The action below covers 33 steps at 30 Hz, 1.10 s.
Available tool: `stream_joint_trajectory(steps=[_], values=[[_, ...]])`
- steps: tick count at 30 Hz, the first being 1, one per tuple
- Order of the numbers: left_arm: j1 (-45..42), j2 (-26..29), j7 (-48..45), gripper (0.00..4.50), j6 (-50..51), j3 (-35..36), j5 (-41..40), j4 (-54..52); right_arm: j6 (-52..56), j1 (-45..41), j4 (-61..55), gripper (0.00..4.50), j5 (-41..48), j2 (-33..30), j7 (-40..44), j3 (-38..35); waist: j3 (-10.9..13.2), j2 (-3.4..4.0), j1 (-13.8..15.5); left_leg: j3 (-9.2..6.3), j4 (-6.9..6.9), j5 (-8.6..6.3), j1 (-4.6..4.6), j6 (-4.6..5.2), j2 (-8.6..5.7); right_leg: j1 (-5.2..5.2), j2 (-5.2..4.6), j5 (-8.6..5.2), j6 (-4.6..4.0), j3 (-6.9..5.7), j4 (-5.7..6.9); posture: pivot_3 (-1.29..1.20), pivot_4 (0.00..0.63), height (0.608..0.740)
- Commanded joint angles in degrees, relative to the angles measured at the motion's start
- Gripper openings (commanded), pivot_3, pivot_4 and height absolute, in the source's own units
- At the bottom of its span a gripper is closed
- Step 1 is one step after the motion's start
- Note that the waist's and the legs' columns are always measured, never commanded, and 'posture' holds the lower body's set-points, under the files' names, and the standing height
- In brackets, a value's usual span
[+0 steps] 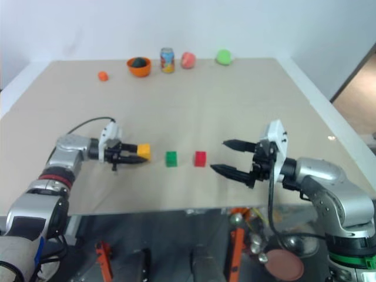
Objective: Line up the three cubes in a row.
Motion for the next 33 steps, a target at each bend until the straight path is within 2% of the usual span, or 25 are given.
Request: stream_joint_trajectory(steps=[1, 17, 33], values=[[-1.4, 0.5, -0.3, 1.31, -2.4, 0.2, 0.7, 0.5, -0.2, 0.4, -2.7, 4.50, 1.6, -1.1, -0.9, -3.2, 0.0, 0.00, 0.0, 0.00, 0.01, 0.00, 0.00, 0.00, 0.00, 0.00, 0.00, 0.00, 0.00, 0.00, 0.00, 0.00, 0.150, 0.740], [0.7, 2.0, -1.0, 1.31, -4.2, 0.6, 1.0, 1.5, -0.5, -1.1, -1.6, 4.50, 1.3, -1.7, -0.7, -2.1, 0.0, 0.00, 0.0, -0.01, 0.01, 0.00, 0.00, 0.00, 0.00, 0.01, 0.00, 0.00, 0.00, 0.00, 0.00, 0.00, 0.150, 0.740], [1.3, -0.4, 0.3, 1.31, -6.3, -0.2, 2.2, 2.6, -0.5, -0.8, -1.8, 4.50, 1.4, -3.0, -0.5, -2.7, 0.0, 0.00, 0.0, -0.01, 0.02, 0.00, 0.02, 0.00, 0.00, 0.02, 0.00, 0.01, 0.00, 0.00, 0.00, 0.00, 0.150, 0.740]])
